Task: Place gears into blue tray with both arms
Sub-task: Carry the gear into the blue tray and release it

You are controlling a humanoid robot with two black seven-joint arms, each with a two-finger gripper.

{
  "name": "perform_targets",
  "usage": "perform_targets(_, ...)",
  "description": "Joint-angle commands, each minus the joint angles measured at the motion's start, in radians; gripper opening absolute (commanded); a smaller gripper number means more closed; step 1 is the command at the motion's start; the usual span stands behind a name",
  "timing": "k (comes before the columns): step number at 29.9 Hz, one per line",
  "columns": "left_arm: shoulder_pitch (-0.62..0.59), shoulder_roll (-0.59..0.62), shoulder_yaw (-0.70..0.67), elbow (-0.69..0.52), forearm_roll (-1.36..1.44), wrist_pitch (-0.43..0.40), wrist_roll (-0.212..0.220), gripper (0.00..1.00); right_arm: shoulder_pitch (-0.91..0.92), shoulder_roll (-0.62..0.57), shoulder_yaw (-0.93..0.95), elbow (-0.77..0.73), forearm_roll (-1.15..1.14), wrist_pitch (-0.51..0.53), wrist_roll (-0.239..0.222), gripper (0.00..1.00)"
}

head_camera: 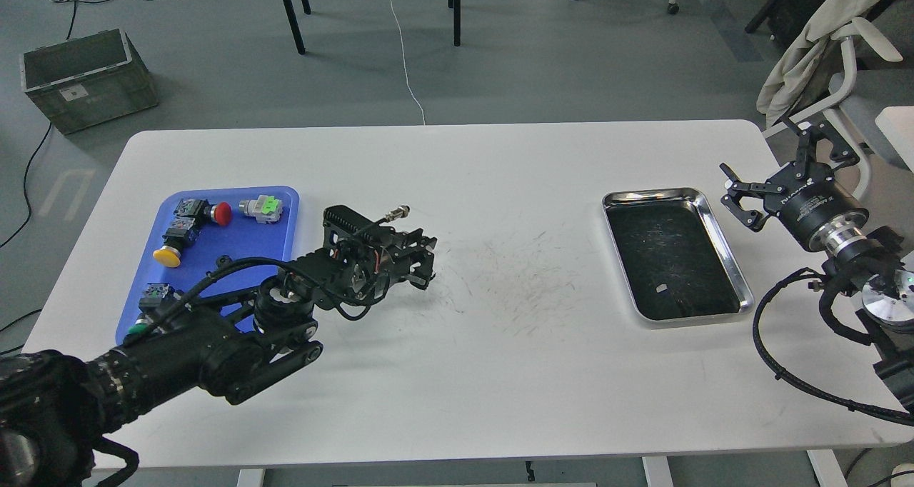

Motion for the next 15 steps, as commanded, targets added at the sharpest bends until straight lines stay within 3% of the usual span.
perform_targets(1, -0.092, 0.202, -0.001, -0.196, -0.119, -0.024, 0.008, 0.06, 0.003, -0.003, 0.0, 0.002, 0.001, 0.0, -0.003, 0.97)
perform_targets(5, -0.106, 0.457, 0.001, -0.36, -0.174, -0.034, -0.006, 0.06, 0.002, -0.003, 0.0, 0.011, 0.0, 0.0, -0.003, 0.97)
perform_targets(8, -0.062, 0.606, 0.013, -0.411, -0.189, -0.02, -0.024, 0.06, 0.002, -0.003, 0.0, 0.013, 0.0, 0.0, -0.003, 0.97)
perform_targets(15, 0.179, 0.683, 0.013, -0.4, -0.274, 0.103, -0.037, 0.06, 0.002, -0.003, 0.0, 0.013, 0.0, 0.0, -0.003, 0.97)
